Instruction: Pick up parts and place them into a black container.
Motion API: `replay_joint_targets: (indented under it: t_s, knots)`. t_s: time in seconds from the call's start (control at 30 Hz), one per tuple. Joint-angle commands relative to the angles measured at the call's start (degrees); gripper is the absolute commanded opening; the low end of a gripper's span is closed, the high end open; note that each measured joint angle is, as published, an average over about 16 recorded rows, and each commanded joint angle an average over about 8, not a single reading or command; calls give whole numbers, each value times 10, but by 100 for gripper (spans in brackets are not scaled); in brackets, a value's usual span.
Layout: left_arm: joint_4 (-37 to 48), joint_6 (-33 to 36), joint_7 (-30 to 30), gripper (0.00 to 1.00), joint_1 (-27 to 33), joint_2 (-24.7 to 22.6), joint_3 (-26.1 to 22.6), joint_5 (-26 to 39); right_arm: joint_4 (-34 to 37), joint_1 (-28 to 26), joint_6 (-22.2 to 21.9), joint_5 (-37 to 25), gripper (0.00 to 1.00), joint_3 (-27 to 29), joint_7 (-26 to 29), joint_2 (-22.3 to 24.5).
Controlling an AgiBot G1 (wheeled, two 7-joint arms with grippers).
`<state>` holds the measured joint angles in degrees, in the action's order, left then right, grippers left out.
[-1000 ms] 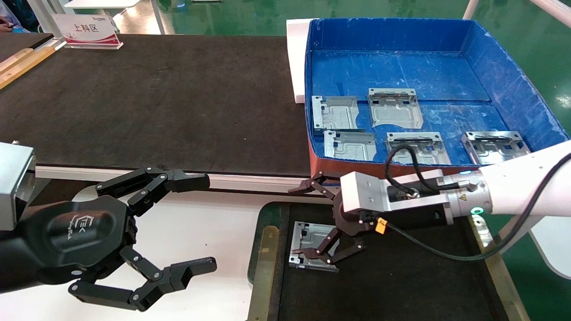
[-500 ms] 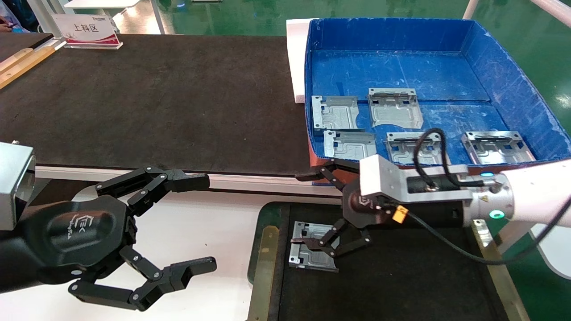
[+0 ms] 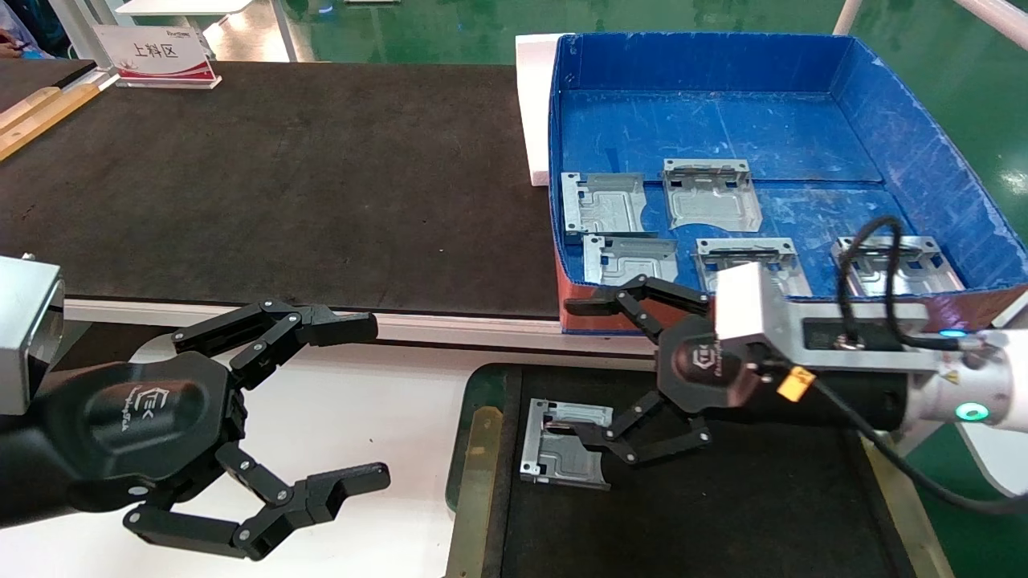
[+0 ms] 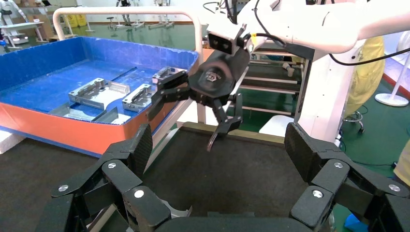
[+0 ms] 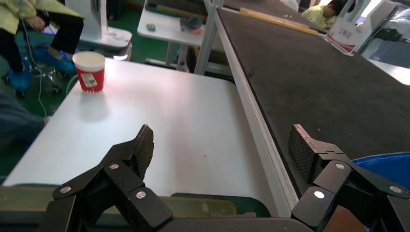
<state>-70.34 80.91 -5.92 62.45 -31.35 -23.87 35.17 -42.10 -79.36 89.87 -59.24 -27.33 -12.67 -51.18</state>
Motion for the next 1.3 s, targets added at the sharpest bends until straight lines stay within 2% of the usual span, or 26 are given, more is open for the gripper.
replay_joint_targets:
  t_s: [0.03,0.97,1.3]
  knots:
    - [0,0,0,100,0,0,0,0,-19,11,-3,11,100,7,14,10]
    - [0,0,0,100,0,0,0,0,-283,160,-38,156,100,102,211,145]
    - [0,0,0,100,0,0,0,0,-331,187,-43,184,100,119,240,170]
